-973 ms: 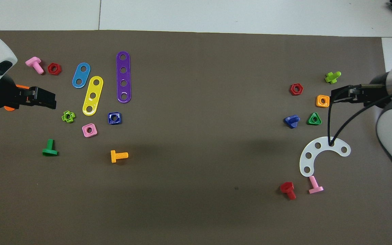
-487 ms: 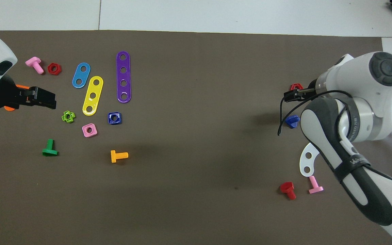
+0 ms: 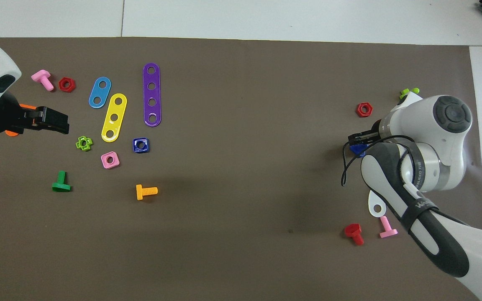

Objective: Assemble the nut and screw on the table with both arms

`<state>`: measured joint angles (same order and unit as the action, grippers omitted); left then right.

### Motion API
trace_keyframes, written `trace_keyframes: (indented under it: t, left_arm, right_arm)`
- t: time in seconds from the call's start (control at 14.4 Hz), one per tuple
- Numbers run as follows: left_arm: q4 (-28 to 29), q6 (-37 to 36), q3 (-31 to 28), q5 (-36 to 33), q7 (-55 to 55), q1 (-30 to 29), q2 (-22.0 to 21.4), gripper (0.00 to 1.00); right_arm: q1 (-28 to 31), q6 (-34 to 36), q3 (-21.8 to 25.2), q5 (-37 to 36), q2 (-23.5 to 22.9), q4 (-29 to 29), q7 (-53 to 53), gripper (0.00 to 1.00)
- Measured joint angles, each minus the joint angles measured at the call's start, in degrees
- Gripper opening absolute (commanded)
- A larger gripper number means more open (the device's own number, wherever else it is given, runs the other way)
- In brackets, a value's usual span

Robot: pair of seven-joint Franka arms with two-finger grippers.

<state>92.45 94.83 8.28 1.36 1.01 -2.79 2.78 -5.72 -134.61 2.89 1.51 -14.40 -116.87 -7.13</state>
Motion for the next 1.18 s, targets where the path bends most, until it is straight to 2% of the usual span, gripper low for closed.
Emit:
trace_keyframes:
  t: [0.42,0.56,0.76,0.83,0.9,1.18]
  left_arm:
    - [0.00,0.00,0.00,0.00,0.00,0.00,0.00,1.00]
    - [0.00,0.00,0.00,0.00,0.00,0.00,0.00,1.00]
    - [0.00,0.00,0.00,0.00,0.00,0.00,0.00,1.00]
    - [0.00,0.00,0.00,0.00,0.00,0.00,0.00,1.00]
    - [0.00,0.00,0.00,0.00,0.00,0.00,0.00,1.00]
    - [0.01,0.00,0.00,0.00,0.00,0.00,0.00,1.00]
  right_arm:
    - [1.38,-1.51,0.07,0.00,0.28,-2.64,-1.99,0.44]
    - [1.38,-1.52,-0.01,0.00,0.31,-2.78,-1.99,0.40]
    - [1.29,-1.54,-0.15,0.16,0.42,-2.88,-1.99,0.26]
    - [1.29,-1.54,-0.16,0.18,0.43,-2.89,-1.99,0.17]
    - [1.29,-1.54,-0.16,0.20,0.44,-2.90,-1.99,0.00]
    - [1.30,-1.54,-0.15,1.37,0.47,-2.91,-1.58,0.00]
